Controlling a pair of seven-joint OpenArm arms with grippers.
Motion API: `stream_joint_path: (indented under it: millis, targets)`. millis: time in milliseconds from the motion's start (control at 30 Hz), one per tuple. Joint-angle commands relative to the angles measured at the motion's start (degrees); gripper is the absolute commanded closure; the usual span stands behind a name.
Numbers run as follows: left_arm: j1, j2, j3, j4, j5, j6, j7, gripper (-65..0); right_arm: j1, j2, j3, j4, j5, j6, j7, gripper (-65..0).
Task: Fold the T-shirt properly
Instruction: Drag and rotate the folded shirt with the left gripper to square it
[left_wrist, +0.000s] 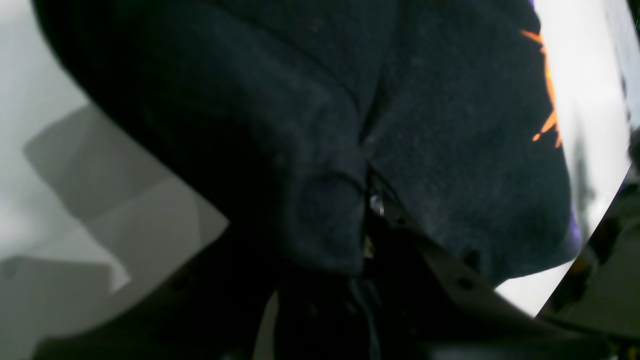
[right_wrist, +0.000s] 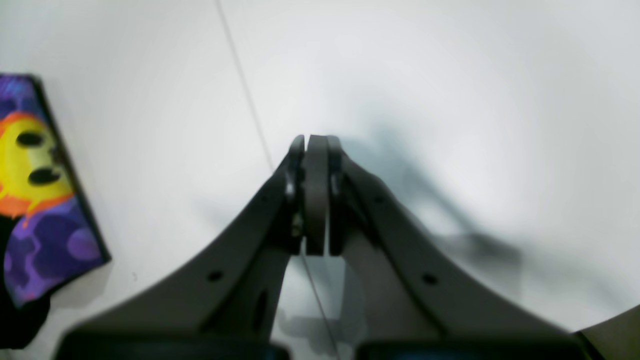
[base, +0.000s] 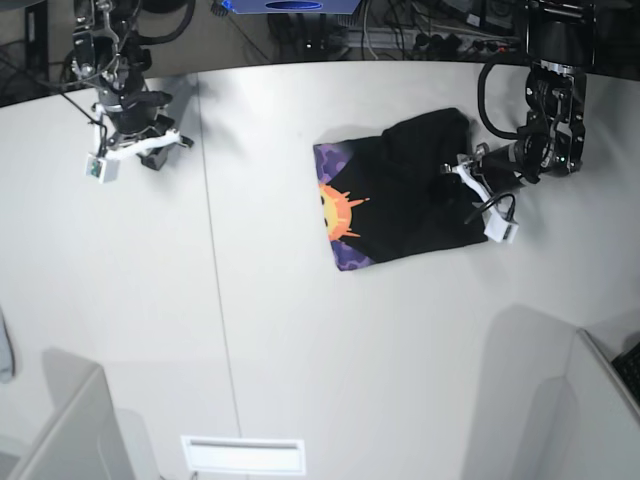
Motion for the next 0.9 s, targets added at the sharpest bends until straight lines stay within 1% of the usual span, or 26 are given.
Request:
stream_joint_path:
  millis: [0, 167, 267, 433, 567, 633, 700, 800, 867]
  targets:
    - [-0.5, -1.5, 1.9, 0.1, 3.7, 1.8, 2.6, 0.0, -0.6, 0.3, 0.3, 1.0, 0.0, 0.4, 1.7, 0.0]
    - [-4.4, -6.4, 12.6, 1.5, 3.7, 1.8, 2.6, 0.0, -2.2, 0.3, 0.2, 1.0, 0.0, 0.4, 5.3, 0.0]
    - [-7.0, -8.7, 18.0, 4.3, 3.7, 1.8, 2.6, 0.0, -2.5, 0.3, 0.2, 1.0, 0.0, 0.4, 5.1, 0.0]
    - [-12.4, -10.8, 26.9, 6.5, 3.7, 2.0, 2.6, 0.0, -3.5, 0.3, 0.2, 1.0, 0.0, 0.4, 5.3, 0.0]
    - [-17.2, -10.8, 34.1, 6.3, 3.9, 2.0, 2.6, 0.0, -3.5, 0.3, 0.2, 1.0, 0.0, 0.4, 5.2, 0.0]
    - [-19.3, -10.8, 37.4, 6.8, 6.3, 2.0, 2.6, 0.0, -3.6, 0.3, 0.2, 1.0, 0.0, 0.4, 5.1, 0.0]
    - [-21.3, -10.6, 41.5, 6.9, 11.7, 1.8, 2.6, 0.0, -3.6, 0.3, 0.2, 1.0, 0.0, 0.4, 5.1, 0.0]
    - [-23.0, -10.1, 45.6, 6.9, 18.8, 1.7, 2.6, 0.0, -3.6, 0.3, 0.2, 1.0, 0.0, 0.4, 5.1, 0.0]
    - [-24.4, -8.9, 47.7, 6.9, 22.3, 1.6, 2.6, 0.0, -3.9, 0.3, 0.2, 1.0, 0.0, 0.4, 5.2, 0.0]
